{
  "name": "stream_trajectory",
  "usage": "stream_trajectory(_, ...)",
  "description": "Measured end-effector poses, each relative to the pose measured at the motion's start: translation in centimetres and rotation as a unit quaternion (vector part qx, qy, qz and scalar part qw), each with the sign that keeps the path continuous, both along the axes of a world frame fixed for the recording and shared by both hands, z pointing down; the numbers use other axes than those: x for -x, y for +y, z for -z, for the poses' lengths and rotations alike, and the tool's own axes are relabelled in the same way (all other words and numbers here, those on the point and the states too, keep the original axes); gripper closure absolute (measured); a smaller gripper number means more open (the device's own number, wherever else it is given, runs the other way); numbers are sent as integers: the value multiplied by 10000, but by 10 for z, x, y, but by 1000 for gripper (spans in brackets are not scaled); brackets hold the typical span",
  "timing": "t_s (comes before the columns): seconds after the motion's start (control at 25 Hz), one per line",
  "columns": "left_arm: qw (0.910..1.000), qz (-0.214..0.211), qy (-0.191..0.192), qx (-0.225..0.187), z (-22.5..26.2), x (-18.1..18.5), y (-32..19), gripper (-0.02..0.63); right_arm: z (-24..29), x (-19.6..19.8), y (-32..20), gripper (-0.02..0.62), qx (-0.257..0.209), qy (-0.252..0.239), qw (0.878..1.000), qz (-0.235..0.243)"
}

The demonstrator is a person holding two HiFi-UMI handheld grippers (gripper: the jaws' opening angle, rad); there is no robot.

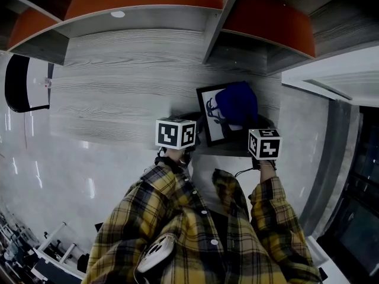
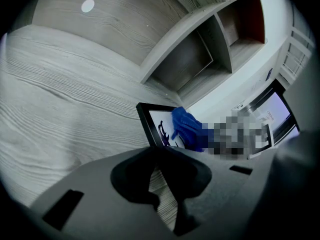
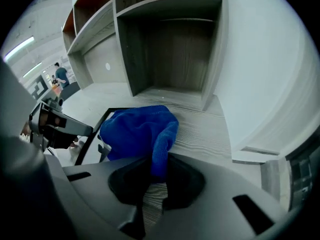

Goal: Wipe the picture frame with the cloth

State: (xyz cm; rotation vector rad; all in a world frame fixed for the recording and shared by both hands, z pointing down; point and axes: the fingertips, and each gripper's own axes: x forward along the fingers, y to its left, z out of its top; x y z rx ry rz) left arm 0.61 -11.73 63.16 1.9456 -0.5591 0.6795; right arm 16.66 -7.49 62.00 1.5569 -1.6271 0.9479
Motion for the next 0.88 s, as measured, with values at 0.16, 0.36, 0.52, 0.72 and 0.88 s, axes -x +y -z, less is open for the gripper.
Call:
stream_trajectory(0.16, 10000, -14, -3, 2, 0, 0, 0, 551, 11, -4, 0, 554, -124, -282, 9992, -262)
stream_trajectory(0.36, 10000, -13, -2, 25, -1, 0, 0, 551, 70, 46, -21, 554, -813, -1916, 9757, -690)
stream_trajectory(0.52, 10000, -17, -17, 29, -1, -1, 0, 551, 97, 94, -28, 554, -968, -2944, 9477, -758)
stream_trajectory(0.72, 10000, -32, -10, 25, 0, 0, 0, 551, 44, 135, 3, 554, -113, -3046, 9506, -585)
stream_trajectory(0.88, 10000, -30, 2, 3, 0, 0, -1, 551, 4, 144, 21, 554, 259, -2378, 9709, -82)
